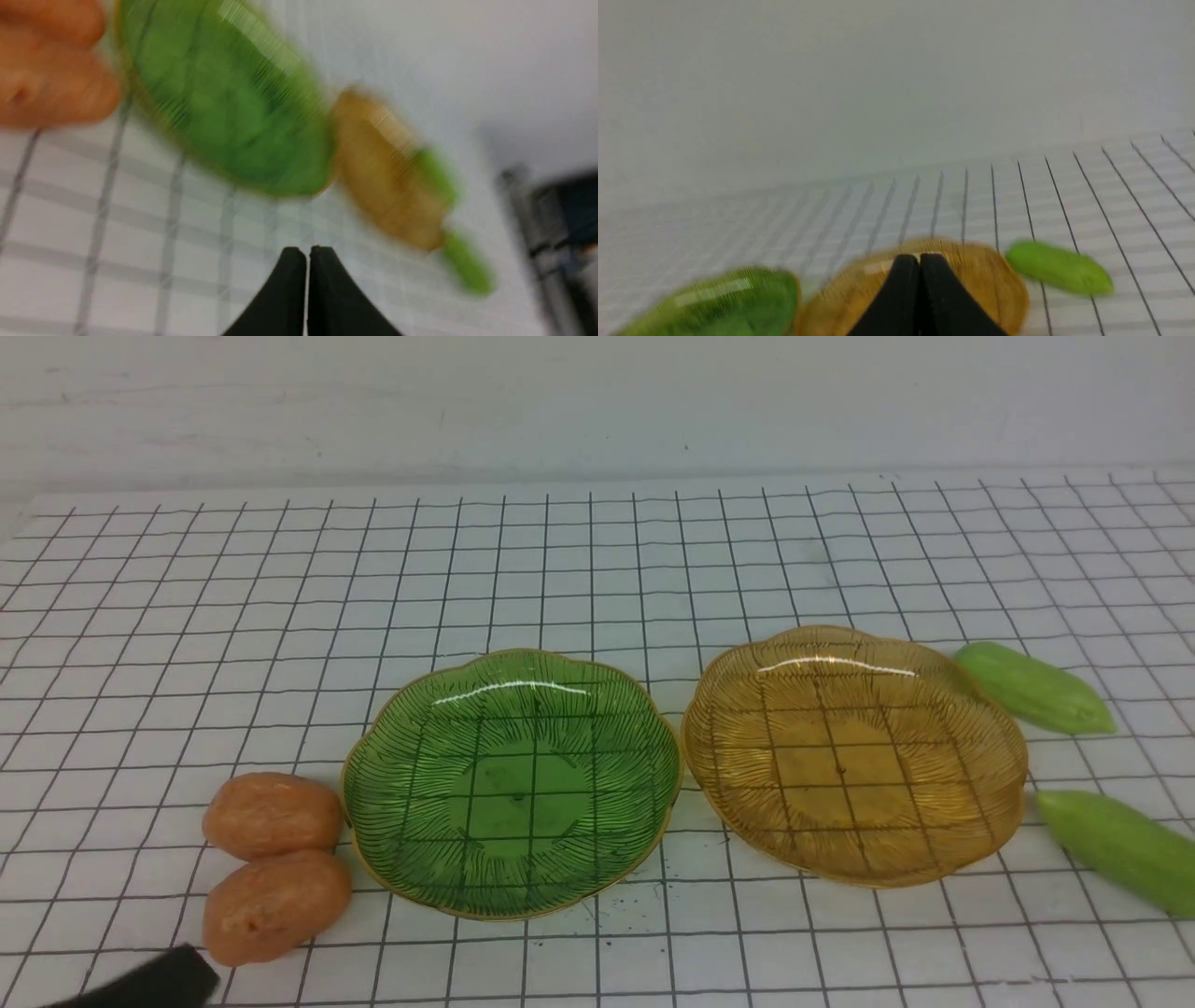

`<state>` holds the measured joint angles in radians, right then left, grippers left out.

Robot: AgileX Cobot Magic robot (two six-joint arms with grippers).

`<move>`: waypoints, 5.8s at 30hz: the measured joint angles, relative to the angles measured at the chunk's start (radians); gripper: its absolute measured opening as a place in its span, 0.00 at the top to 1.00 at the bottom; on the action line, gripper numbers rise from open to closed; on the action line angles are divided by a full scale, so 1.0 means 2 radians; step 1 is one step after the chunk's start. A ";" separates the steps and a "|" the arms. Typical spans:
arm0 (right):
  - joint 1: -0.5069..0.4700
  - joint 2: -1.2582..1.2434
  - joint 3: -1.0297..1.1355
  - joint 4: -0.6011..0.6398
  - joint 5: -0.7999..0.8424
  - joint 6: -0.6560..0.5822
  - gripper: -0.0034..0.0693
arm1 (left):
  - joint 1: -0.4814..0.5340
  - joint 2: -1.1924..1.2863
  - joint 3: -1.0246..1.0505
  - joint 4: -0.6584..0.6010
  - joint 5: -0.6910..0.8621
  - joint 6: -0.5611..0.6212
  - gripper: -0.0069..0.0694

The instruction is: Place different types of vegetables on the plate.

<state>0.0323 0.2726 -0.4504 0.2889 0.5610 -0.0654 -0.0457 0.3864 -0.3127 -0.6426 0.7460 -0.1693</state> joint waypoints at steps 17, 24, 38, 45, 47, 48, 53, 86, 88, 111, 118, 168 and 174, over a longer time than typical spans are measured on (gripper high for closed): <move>0.000 0.489 -0.170 -0.111 0.132 0.038 0.63 | 0.000 0.300 -0.129 0.065 0.098 0.156 0.91; 0.000 0.611 -0.219 -0.237 0.130 0.038 0.27 | 0.000 0.300 -0.129 0.065 0.098 0.170 0.89; 0.000 0.744 -0.257 -0.349 0.112 0.038 0.21 | 0.000 0.300 -0.129 0.066 0.096 0.173 0.89; 0.000 0.760 -0.261 -0.359 0.114 0.038 0.38 | 0.000 0.300 -0.129 0.066 0.096 0.173 0.89; 0.000 0.759 -0.269 -0.359 0.127 0.038 0.40 | 0.000 0.300 -0.129 0.066 0.096 0.173 0.89; 0.000 0.758 -0.278 -0.359 0.136 0.039 0.40 | 0.000 0.300 -0.129 0.066 0.096 0.173 0.89; 0.000 0.743 -0.342 -0.332 0.217 0.048 0.40 | 0.000 0.300 -0.129 0.066 0.096 0.173 0.89; 0.082 0.823 -0.480 -0.096 0.144 -0.016 0.02 | 0.000 0.300 -0.129 0.066 0.087 0.168 0.80; 0.082 0.823 -0.499 -0.150 0.151 0.009 0.01 | 0.000 0.300 -0.129 0.066 0.087 0.168 0.79; 0.001 0.916 -0.555 -0.320 0.143 0.081 0.21 | 0.000 0.300 -0.129 0.066 0.083 0.168 0.79; 0.001 0.919 -0.558 -0.311 0.136 0.083 0.48 | 0.000 0.300 -0.129 0.066 0.083 0.168 0.79; 0.061 0.839 -0.583 -0.346 0.263 0.175 0.15 | 0.000 0.300 -0.129 0.076 0.071 0.169 0.78; 0.026 0.901 -0.583 -0.354 0.222 0.194 0.13 | 0.000 0.300 -0.129 0.076 0.071 0.169 0.78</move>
<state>0.0848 2.0748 -1.6163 -0.4192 1.0044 0.3226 -0.0449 0.9865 -0.5712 -0.4909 0.8876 0.1692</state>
